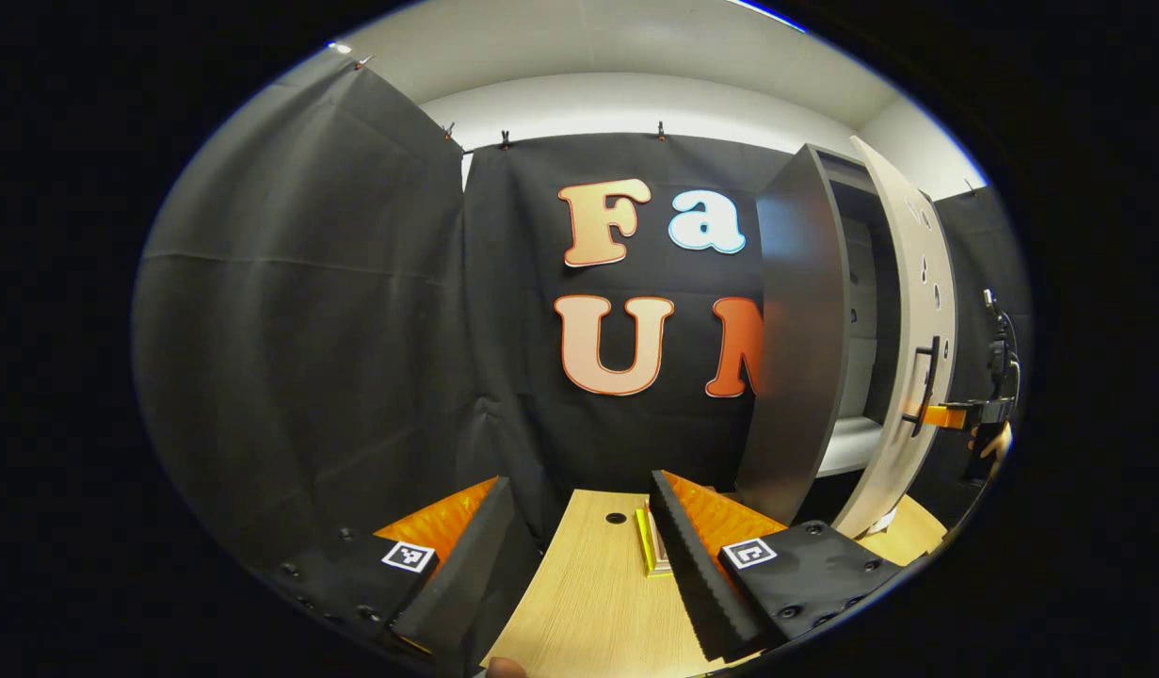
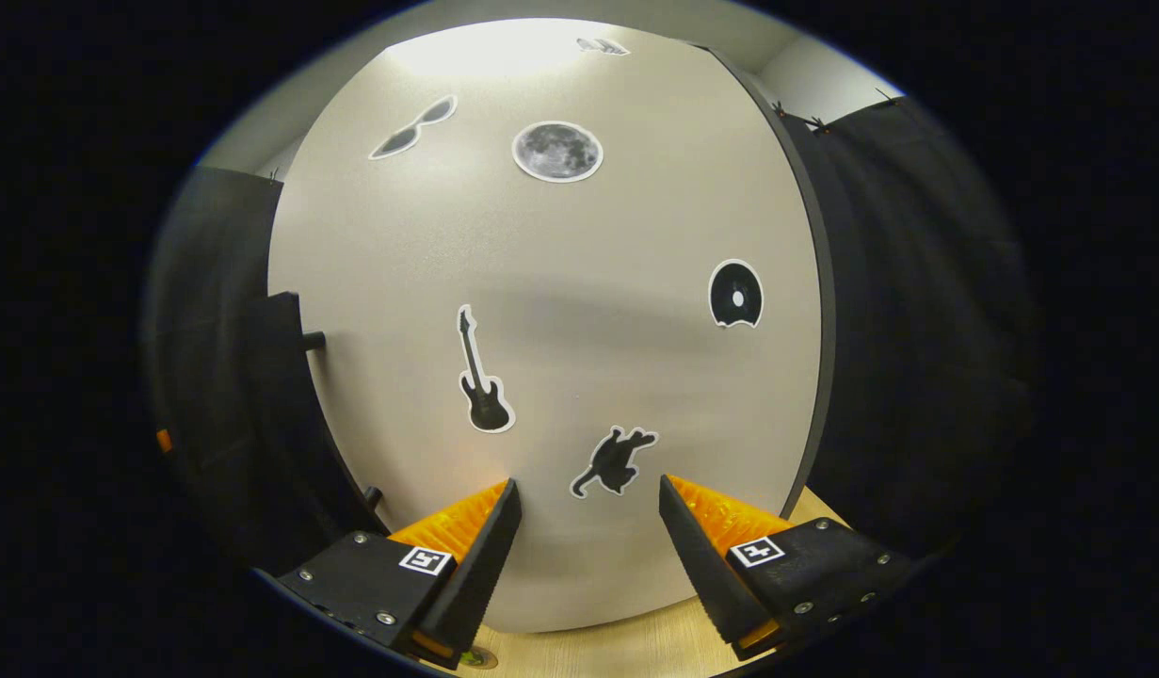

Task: Open the cabinet door with the right hand, grasp the bottle in the cabinet with the left hand and place it on the coaster, then close the cabinet door with the right hand.

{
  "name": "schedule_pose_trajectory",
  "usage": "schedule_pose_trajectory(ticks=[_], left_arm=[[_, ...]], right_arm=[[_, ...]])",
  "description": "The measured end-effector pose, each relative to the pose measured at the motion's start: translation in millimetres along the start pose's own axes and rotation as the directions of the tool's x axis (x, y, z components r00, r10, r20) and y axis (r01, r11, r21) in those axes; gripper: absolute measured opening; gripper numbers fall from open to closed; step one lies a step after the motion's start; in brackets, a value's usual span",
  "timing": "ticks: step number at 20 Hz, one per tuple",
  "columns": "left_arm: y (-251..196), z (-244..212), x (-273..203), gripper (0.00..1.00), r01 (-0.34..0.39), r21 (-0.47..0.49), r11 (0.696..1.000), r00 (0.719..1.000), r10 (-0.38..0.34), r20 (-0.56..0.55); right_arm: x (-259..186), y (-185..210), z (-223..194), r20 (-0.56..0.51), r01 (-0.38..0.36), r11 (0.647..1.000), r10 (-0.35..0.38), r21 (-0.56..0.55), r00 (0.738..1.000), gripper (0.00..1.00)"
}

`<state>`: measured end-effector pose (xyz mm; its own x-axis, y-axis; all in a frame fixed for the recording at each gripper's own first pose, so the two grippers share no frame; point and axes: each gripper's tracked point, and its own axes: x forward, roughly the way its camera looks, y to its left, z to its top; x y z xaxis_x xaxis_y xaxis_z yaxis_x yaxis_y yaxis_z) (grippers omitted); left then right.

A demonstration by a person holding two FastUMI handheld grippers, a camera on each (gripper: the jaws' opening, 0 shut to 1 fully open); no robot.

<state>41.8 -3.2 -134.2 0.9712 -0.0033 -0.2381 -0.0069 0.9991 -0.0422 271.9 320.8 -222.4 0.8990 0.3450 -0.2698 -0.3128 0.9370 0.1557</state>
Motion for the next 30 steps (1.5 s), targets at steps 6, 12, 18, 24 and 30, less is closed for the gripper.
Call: schedule_pose_trajectory(ticks=[6,12,18,24,30], left_arm=[[7.7,4.1,0.7,0.95,-0.015,0.0,1.0,1.0,0.015,0.008],[15.4,6.8,5.2,0.95,-0.024,0.008,1.0,1.0,0.024,0.006],[17.1,13.1,10.2,0.95,-0.019,0.004,1.0,1.0,0.019,0.008],[13.4,23.1,15.8,0.94,-0.01,0.007,1.0,1.0,0.01,0.014],[10.7,44.1,17.9,0.95,0.004,-0.009,1.0,1.0,-0.003,0.018]], right_arm=[[-2.5,0.1,0.0,0.02,0.028,1.0,-0.027,-0.007,0.999,0.92],[-7.6,0.7,0.8,0.044,0.064,0.997,-0.063,-0.033,0.997,0.92],[-10.3,1.2,1.0,0.056,0.092,0.994,-0.089,-0.055,0.994,0.92],[-11.8,0.7,0.6,0.035,0.086,0.995,-0.084,-0.046,0.996,0.92],[-49.7,-13.8,48.0,0.07,0.075,0.996,-0.072,-0.048,0.995,0.92]])
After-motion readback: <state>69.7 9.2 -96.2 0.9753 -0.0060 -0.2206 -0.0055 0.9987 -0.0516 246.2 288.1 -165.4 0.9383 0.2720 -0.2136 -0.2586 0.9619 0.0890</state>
